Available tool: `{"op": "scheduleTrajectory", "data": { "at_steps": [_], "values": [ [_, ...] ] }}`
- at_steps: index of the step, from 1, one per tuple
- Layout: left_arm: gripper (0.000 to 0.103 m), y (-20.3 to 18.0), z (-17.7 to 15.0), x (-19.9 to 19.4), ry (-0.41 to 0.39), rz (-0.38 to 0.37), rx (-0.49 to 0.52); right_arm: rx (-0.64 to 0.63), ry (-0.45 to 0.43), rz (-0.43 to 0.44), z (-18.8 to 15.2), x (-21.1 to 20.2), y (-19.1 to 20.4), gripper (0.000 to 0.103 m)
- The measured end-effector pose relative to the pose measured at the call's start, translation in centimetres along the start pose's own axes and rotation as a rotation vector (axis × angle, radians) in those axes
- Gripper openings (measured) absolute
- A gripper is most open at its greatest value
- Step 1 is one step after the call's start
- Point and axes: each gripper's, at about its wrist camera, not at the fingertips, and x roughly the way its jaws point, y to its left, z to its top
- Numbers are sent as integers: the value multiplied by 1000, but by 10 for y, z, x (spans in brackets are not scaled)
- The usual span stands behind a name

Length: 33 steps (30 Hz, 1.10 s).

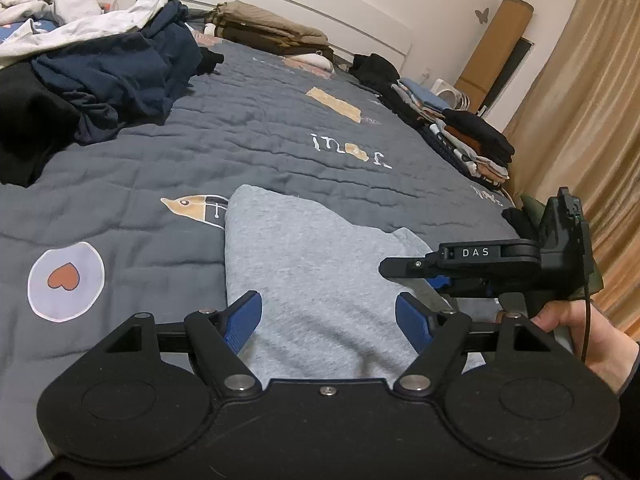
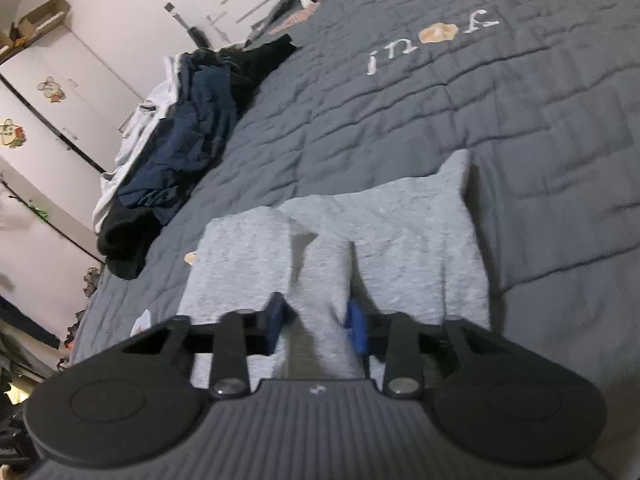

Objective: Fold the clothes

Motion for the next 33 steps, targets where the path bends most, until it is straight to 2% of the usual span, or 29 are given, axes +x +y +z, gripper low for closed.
{"op": "scheduleTrajectory", "data": {
  "at_steps": [3,6,10,12,16,19,24,26,29,31,33],
  "values": [
    [73,2,1,-2,-7,4,-6,-60,-41,7,0,-7,13,8],
    [73,4,3,-2,-15,11,-17,-183,-97,2,-1,-18,32,7],
    [73,10,5,-2,-26,11,-47,-354,-138,36,-7,-28,59,7],
    [73,12,7,-2,-32,4,-70,-450,-119,67,-17,-28,73,7],
    [73,15,7,-1,-37,10,-89,-565,5,116,-34,-14,91,8],
    [73,16,8,-2,-36,12,-95,-600,59,125,-40,-10,95,12],
    [73,17,9,-1,-37,13,-105,-604,135,246,-40,-17,99,12],
    [73,16,9,0,-37,15,-106,-620,138,242,-41,-20,102,13],
    [73,14,8,1,-38,13,-101,-582,99,239,-31,-36,96,13],
    [73,12,8,2,-40,14,-98,-527,36,236,-17,-51,84,13],
    [73,10,8,3,-40,10,-99,-485,-35,187,-6,-64,69,17]
  ]
}}
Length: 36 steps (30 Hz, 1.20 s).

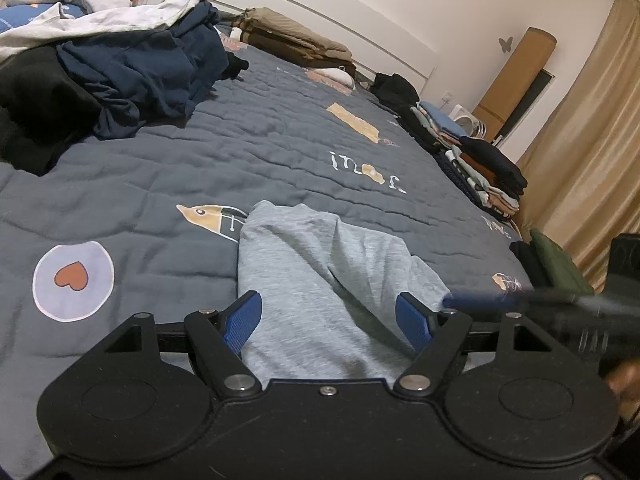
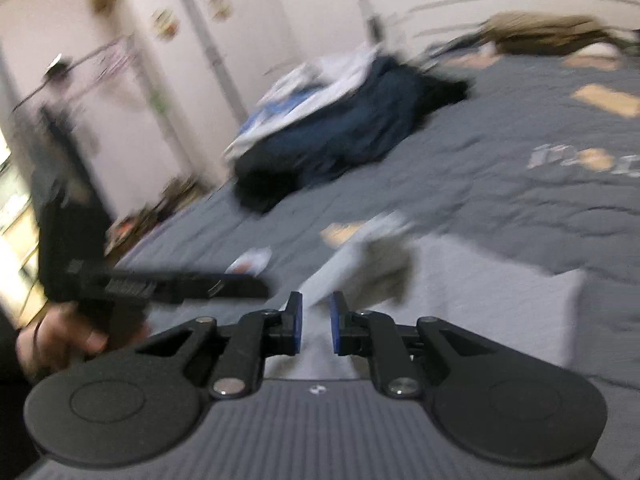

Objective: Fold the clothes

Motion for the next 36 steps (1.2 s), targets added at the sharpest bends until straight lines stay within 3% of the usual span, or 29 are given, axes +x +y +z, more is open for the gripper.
{"op": "scheduleTrajectory", "data": {
  "at_steps": [4,12,13,15,19,20,21,22,27,30,36],
  "values": [
    [73,-4,0,3,-2,-12,-7,64,-2,-85,-7,3,-24,23],
    [73,-25,2,16,-20,-48,19,12,109,-33,-23,34,-10,32],
    [71,-27,1,20,-13,-38,28,6,114,-27,-25,34,-7,33],
    [56,-30,-1,29,6,-12,40,-2,118,-22,-27,32,-4,36],
    [54,-25,-8,50,54,42,34,18,118,-11,-31,30,-6,37],
    [50,-24,-10,54,58,43,32,22,121,-7,-30,30,-7,38],
    [21,-23,-11,57,60,23,32,22,123,-6,-31,30,-8,38],
    [4,-20,-11,60,64,-17,28,20,126,-7,-30,29,-9,38],
    [3,-4,-9,54,21,-45,-65,88,87,-19,-24,15,-24,38],
    [3,-4,-7,39,8,-37,-44,146,30,-49,-21,3,-38,38],
    [3,3,-5,4,7,20,-16,188,22,-116,-21,2,-49,38]
  ]
}}
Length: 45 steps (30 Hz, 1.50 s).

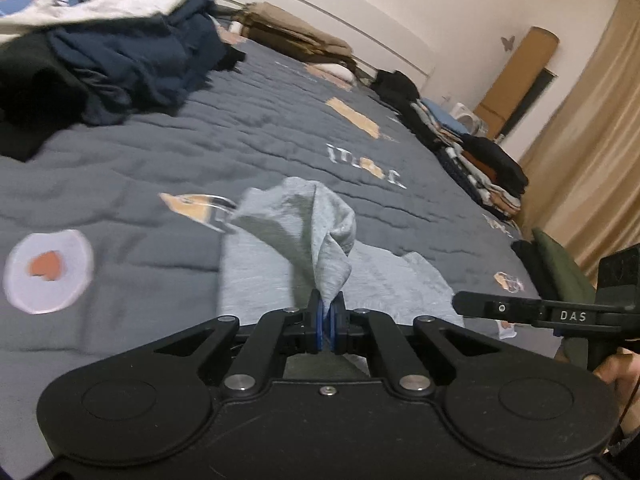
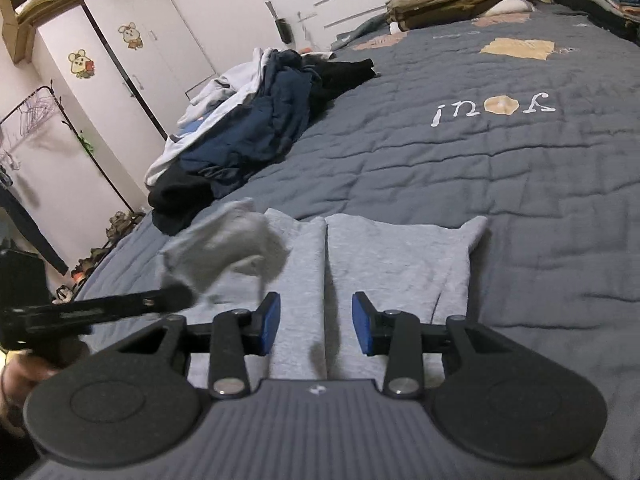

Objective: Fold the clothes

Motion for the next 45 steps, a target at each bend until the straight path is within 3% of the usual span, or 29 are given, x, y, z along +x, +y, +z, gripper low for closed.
{"op": "scheduleTrajectory", "data": {
  "at_steps": [4,10,13,14,15,17,21,29,31,33,35,41,45],
  "values": [
    [3,9,5,-25,4,17,25,-31,7,-8,0,5,8,38],
    [4,10,-16,-11,158,57,92,-38,-10,-46,2,17,14,39],
    [9,10,-19,-12,150,55,72,-17,-11,-63,5,28,12,40],
    [21,10,-17,-15,135,39,67,-6,-11,-64,7,32,10,40],
    [39,11,-15,-20,109,24,64,7,-10,-67,7,36,8,40],
    [55,13,-10,-32,41,-5,57,37,-2,-75,8,43,6,40],
    [56,17,-3,-43,-15,-51,26,74,27,-51,5,55,5,40],
    [56,13,-2,-34,-8,-21,11,125,100,96,-7,72,12,39],
    [56,11,-2,-32,-7,-23,13,124,108,67,-10,75,11,31],
    [56,10,-1,-30,-6,-20,18,139,109,40,-10,76,9,12],
    [56,12,-2,-31,-6,-19,22,146,87,27,-7,72,9,6],
    [56,10,1,-27,-13,-21,13,-55,1,91,0,52,48,4],
    [56,5,5,-25,-32,-44,7,-387,10,89,-15,52,94,4]
  ]
}}
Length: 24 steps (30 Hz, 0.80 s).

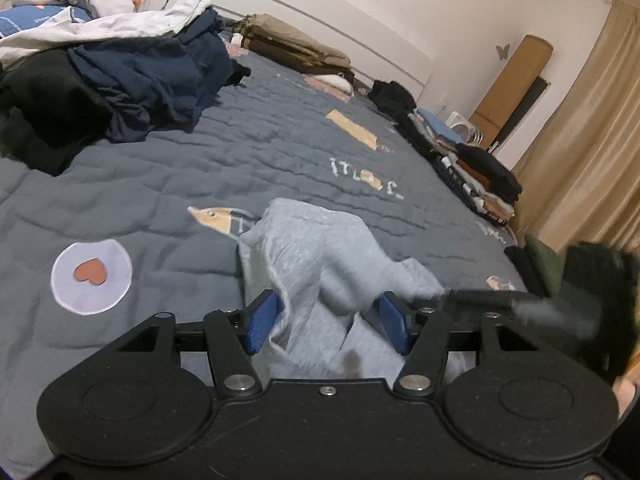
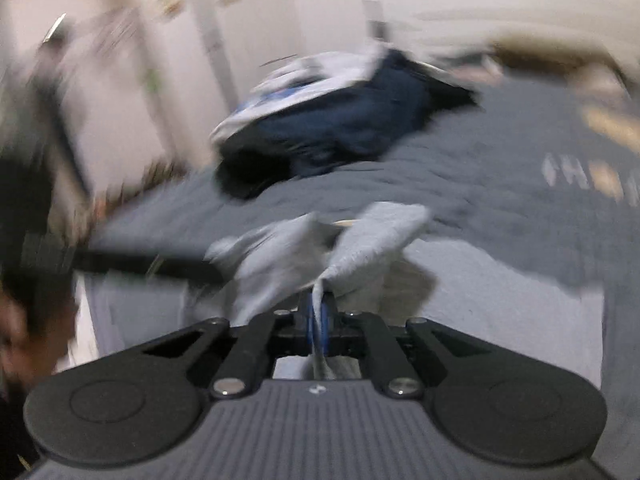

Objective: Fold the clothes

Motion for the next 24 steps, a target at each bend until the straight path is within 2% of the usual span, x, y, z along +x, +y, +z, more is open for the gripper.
{"op": "scheduleTrajectory", "data": {
  "at_steps": [4,11,14,15,16,17,18,24],
  "values": [
    [56,-7,4,12,-4,-7,8,-52,70,45,-5,12,16,5],
    [56,-13,2,41,37,-4,19,-64,87,38,-7,13,21,8],
    [56,-18,-1,47,57,31,72,-77,101,33,-14,16,25,8],
    [52,-20,-2,49,63,43,91,-78,105,32,-15,17,25,8],
    [43,-22,-3,51,70,55,110,-79,108,32,-16,17,26,8],
    [13,-20,-5,54,81,72,107,-80,110,30,-17,17,26,8],
    [7,-17,-6,57,92,89,100,-77,112,30,-16,16,26,9],
    [7,-5,-10,54,103,121,86,0,142,77,-10,8,11,9]
  ]
}}
